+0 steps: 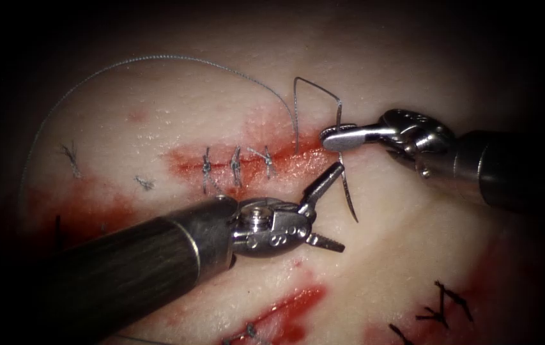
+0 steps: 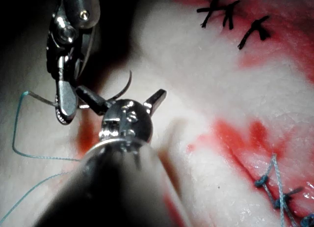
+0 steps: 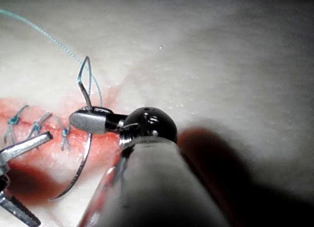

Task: Wound Closure

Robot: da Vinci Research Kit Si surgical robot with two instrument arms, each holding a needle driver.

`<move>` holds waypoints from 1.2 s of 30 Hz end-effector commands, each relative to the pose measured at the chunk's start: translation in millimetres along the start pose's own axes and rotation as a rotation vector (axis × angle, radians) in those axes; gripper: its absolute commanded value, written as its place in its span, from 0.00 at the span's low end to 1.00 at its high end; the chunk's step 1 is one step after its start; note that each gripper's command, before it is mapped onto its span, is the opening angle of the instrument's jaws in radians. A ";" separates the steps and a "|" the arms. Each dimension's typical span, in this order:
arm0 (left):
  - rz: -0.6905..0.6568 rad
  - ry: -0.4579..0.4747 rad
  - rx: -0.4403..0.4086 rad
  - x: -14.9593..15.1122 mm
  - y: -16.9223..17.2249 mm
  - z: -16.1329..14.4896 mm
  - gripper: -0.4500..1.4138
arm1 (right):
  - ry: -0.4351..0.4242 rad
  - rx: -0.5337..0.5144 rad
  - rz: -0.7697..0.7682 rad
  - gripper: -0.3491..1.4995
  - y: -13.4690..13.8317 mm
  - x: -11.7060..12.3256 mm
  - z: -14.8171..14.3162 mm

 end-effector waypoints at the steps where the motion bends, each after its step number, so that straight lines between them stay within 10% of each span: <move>1: 0.001 0.003 -0.001 -0.1 -0.6 0.7 0.93 | 0.009 0.009 -0.006 0.00 0.7 -0.1 0.8; 6: -0.195 0.047 -0.046 -1.1 -1.7 -1.5 0.27 | 0.023 0.030 -0.155 0.00 0.9 -0.1 1.0; 14: -0.302 -0.056 -0.005 -5.5 -3.4 -0.9 0.00 | 0.052 0.046 -0.246 0.00 0.5 0.1 1.3; 23: -0.267 -0.365 -0.043 -11.9 -3.7 0.6 0.00 | 0.075 0.053 -0.273 0.00 -0.1 0.6 1.5; 36: -0.259 -0.541 -0.105 -14.5 -4.0 3.8 0.00 | 0.081 0.052 -0.271 0.00 -0.4 0.6 1.7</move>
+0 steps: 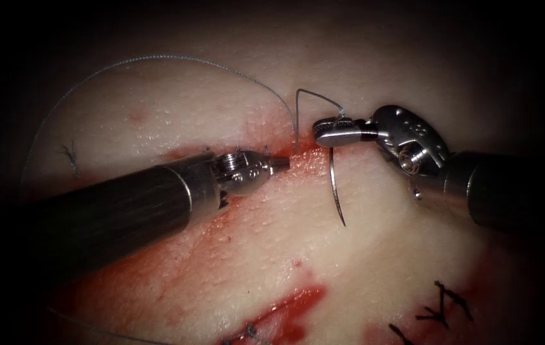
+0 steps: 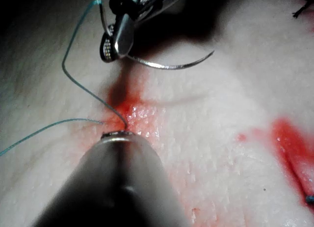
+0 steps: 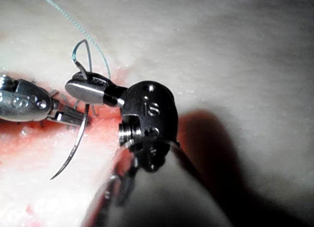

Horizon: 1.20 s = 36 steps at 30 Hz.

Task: Wound Closure

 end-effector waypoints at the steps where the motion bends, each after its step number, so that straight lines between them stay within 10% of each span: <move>1: 0.005 -0.010 -0.005 0.2 -1.0 0.7 0.00 | 0.002 0.002 -0.002 0.00 0.6 -0.1 1.0; 14: 0.010 -0.125 -0.049 -1.4 -4.5 2.9 0.00 | 0.006 -0.008 -0.176 0.00 0.6 -0.3 2.1; 23: 0.009 -0.244 -0.248 -3.2 -2.1 4.7 0.00 | 0.007 -0.039 -0.531 0.00 4.2 -1.0 3.5; 25: 0.005 -0.243 -0.251 -3.3 -1.9 4.8 0.28 | -0.007 -0.059 -0.627 0.00 5.3 -1.9 4.1; 36: -0.004 -0.220 -0.269 -3.3 -1.6 4.6 0.50 | -0.018 -0.091 -0.798 0.00 6.8 -3.9 5.6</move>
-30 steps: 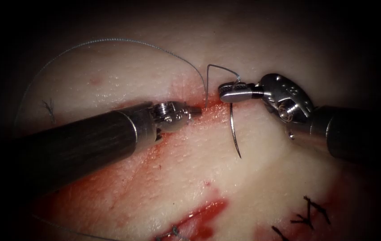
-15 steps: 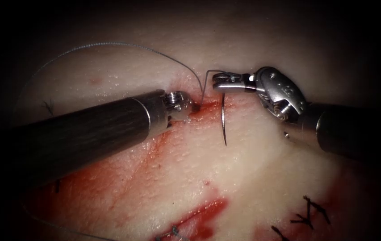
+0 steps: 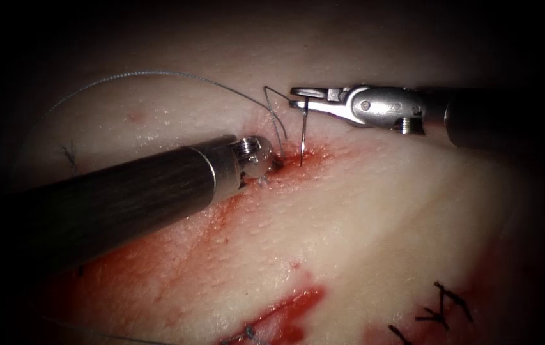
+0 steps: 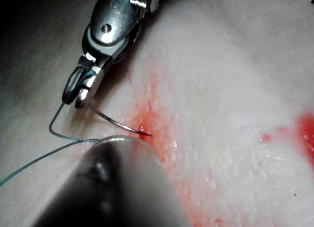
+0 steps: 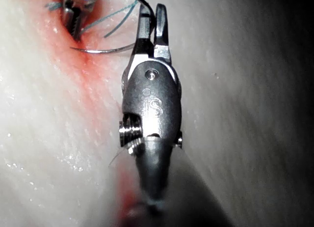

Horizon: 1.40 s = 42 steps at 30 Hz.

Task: Wound Closure

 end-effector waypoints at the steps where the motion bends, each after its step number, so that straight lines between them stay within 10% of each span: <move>1: 0.001 0.005 0.002 0.6 -0.7 0.3 0.56 | 0.004 -0.003 -0.003 0.00 0.4 -0.5 1.2; 11: -0.011 0.028 0.013 0.9 -0.6 -0.1 0.68 | 0.011 0.004 -0.026 0.00 -0.1 -0.7 2.1; 42: -0.072 0.191 0.176 4.4 4.8 -8.0 0.54 | 0.014 0.089 -0.047 0.00 -1.9 -1.8 2.0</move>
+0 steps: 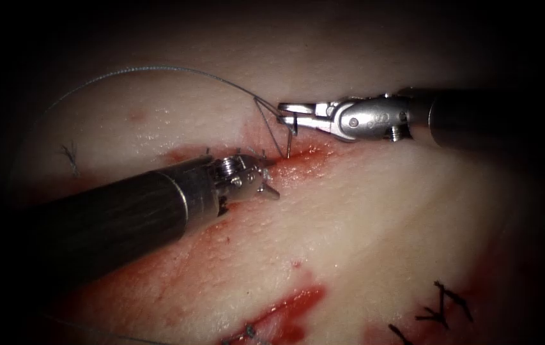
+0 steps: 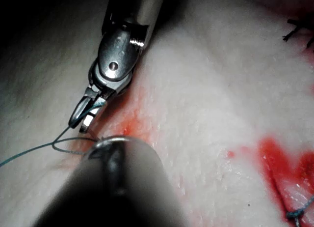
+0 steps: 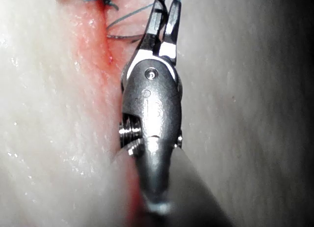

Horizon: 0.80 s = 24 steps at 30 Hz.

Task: Wound Closure

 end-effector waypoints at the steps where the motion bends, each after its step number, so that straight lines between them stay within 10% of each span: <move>1: 0.003 0.008 0.013 0.8 -0.2 0.5 0.53 | 0.002 0.003 -0.002 0.00 0.7 -0.5 0.9; 24: 0.016 0.052 0.037 1.2 3.4 3.0 0.47 | -0.139 0.249 -0.102 0.00 0.5 -0.2 1.8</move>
